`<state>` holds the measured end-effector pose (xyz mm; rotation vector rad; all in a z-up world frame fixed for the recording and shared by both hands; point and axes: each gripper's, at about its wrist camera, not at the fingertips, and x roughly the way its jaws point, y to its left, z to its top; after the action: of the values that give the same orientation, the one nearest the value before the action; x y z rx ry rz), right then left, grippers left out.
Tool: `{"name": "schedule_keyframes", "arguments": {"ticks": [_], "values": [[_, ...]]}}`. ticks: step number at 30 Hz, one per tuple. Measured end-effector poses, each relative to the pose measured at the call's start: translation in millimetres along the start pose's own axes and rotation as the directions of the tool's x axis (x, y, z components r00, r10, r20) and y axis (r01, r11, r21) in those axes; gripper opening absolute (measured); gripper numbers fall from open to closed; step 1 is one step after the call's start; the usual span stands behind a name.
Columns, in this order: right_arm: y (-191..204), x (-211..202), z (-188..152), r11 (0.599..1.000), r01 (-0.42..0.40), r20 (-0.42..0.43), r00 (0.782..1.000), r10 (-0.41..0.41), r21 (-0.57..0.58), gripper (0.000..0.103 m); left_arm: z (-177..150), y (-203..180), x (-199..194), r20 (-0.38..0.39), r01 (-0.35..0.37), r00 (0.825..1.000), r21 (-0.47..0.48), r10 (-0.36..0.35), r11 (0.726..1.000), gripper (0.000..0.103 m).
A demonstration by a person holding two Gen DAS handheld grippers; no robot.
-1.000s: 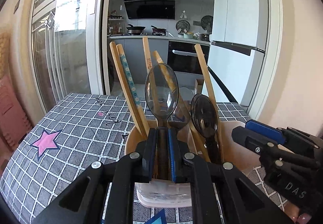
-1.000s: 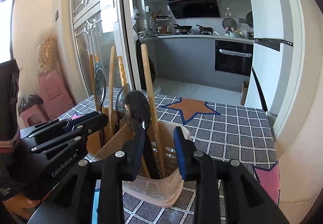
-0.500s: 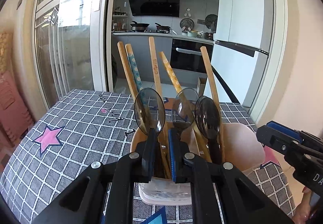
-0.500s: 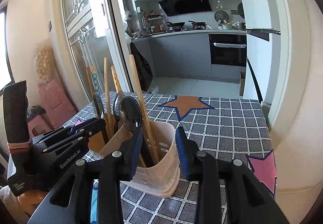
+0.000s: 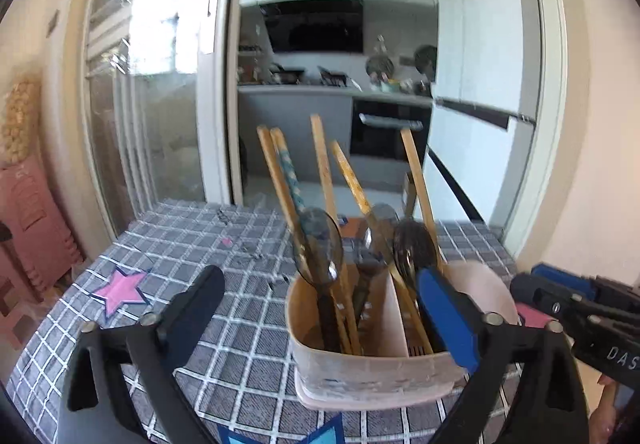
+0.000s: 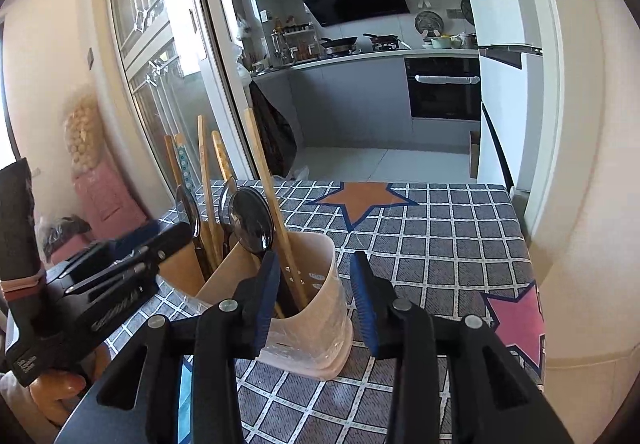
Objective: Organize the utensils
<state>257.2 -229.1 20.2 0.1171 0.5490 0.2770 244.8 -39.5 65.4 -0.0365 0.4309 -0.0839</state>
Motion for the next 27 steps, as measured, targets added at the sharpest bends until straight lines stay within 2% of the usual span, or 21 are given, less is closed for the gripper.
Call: {"name": "schedule_keyframes", "arguments": {"ticks": [12,17,23,25,27], "values": [[3.2,-3.0,-2.6,1.000,-0.001,-0.040,0.999,0.001,0.005,0.045,-0.1,7.1,-8.4,-0.025,-0.026,0.999,0.007,0.026,1.000,0.103],[5.2,-7.0,-6.2,1.000,-0.002,-0.055,0.998,0.002,0.005,0.045,-5.2,16.0,-14.3,-0.059,-0.038,0.998,-0.005,0.038,0.999,0.103],[12.2,-13.3,-11.9,1.000,-0.007,-0.088,0.996,0.007,0.003,0.052,-21.9,29.6,-28.3,-0.132,-0.063,0.989,-0.013,0.060,0.998,0.103],[14.9,-15.2,-15.4,1.000,-0.009,-0.113,0.994,0.010,0.006,0.061,-30.8,33.3,-33.4,-0.165,-0.068,0.984,-0.012,0.065,0.998,0.103],[17.5,-15.8,-20.3,1.000,0.001,-0.138,0.990,0.000,0.005,0.066,-40.7,37.0,-38.3,-0.202,-0.064,0.978,-0.013,0.060,0.998,0.103]]}}
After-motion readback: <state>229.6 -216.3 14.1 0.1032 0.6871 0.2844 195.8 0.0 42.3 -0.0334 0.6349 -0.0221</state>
